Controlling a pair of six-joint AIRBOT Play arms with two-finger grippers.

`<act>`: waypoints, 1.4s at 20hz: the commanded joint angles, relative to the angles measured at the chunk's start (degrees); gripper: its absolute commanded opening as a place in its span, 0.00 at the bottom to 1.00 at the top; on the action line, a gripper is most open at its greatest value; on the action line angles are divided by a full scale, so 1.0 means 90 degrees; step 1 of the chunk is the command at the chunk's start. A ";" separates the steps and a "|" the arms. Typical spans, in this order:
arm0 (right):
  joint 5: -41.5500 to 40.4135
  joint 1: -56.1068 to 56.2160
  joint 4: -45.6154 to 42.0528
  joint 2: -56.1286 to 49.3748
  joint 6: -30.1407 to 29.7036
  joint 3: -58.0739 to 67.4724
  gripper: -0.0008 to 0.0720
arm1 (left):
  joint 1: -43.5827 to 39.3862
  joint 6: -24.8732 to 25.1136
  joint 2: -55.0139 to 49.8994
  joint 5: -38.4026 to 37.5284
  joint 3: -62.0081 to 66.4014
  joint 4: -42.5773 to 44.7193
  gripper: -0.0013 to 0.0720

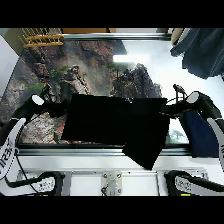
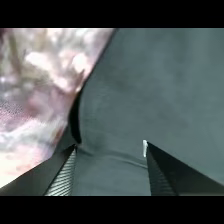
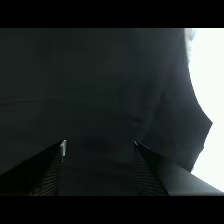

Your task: Fold the clothes and pants, and hang the long-sleeved shirts on hangers.

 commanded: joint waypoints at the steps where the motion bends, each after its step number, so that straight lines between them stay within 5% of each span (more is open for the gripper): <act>1: 0.0155 -0.0146 0.0136 0.0588 -0.0022 0.0092 0.66 | 0.0245 -0.0015 0.0848 -0.0401 -0.0029 0.0257 0.60; 5: 0.0325 -0.0359 0.0134 0.1790 -0.0027 0.0085 0.66 | 0.0687 -0.0437 0.2035 -0.1355 -0.0816 0.1421 0.60; 10: 0.0308 -0.0355 0.0165 0.2431 -0.0022 0.0085 0.66 | 0.1217 -0.0833 0.3065 -0.1253 -0.2805 0.1474 0.60; 20: 0.0311 -0.0355 0.0357 0.2429 -0.0022 0.0085 0.66 | 0.1481 -0.0860 0.3130 0.0151 -0.4010 -0.0641 0.60; 28: 0.0342 -0.0355 0.0355 0.2433 -0.0022 0.0085 0.66 | 0.0697 -0.0877 0.2650 0.0452 -0.3971 -0.0692 0.60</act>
